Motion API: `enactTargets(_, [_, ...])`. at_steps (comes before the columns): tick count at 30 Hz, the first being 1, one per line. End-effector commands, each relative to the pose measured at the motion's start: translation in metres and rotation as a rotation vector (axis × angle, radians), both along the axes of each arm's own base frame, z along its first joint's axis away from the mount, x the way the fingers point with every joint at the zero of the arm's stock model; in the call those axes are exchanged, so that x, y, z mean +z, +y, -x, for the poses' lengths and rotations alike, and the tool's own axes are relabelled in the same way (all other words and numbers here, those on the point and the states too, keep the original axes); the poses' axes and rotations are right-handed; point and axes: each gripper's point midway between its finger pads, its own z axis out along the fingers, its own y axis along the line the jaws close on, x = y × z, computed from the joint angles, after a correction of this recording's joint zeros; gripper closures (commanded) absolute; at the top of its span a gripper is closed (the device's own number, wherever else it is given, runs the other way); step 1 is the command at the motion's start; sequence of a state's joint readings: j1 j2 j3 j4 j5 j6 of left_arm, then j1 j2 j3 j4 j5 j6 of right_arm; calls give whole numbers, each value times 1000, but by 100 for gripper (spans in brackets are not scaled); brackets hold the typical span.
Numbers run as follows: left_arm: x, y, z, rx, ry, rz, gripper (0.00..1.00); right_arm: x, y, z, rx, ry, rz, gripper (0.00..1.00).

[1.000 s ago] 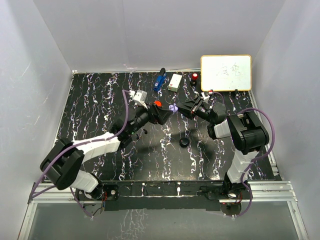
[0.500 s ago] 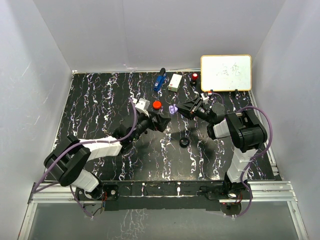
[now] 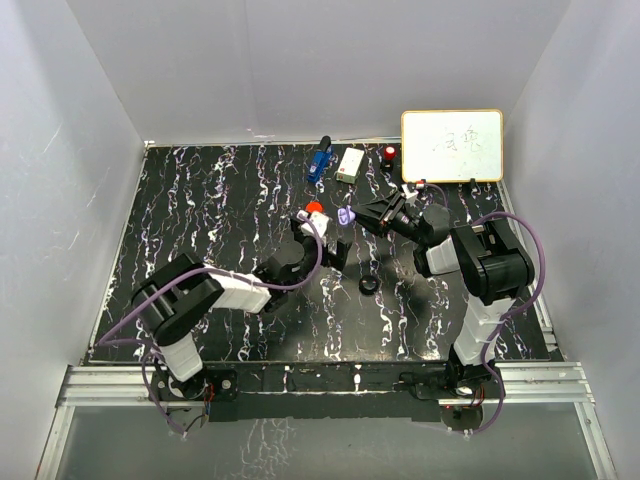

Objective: Insert the wireless bluetooth earbuds into the charging case
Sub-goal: Close the charging case.

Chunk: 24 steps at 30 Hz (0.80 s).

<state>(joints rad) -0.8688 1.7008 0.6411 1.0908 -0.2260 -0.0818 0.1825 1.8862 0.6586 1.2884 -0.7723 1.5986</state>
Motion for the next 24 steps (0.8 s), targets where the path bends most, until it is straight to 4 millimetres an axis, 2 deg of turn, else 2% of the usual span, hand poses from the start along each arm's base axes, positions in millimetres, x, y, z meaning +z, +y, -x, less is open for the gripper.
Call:
enactTargets(1, [50,5,-26,126,-194,79,1,31,1,1,-8,-110,-21,100])
enactTargets(15, [61,1,-46,203,-283,92,1,30,3,8,0,-102,-17,100])
enactTargets(24, [62,21,-49,292,-310,71,1,25,3,8,0,-87,-6,100])
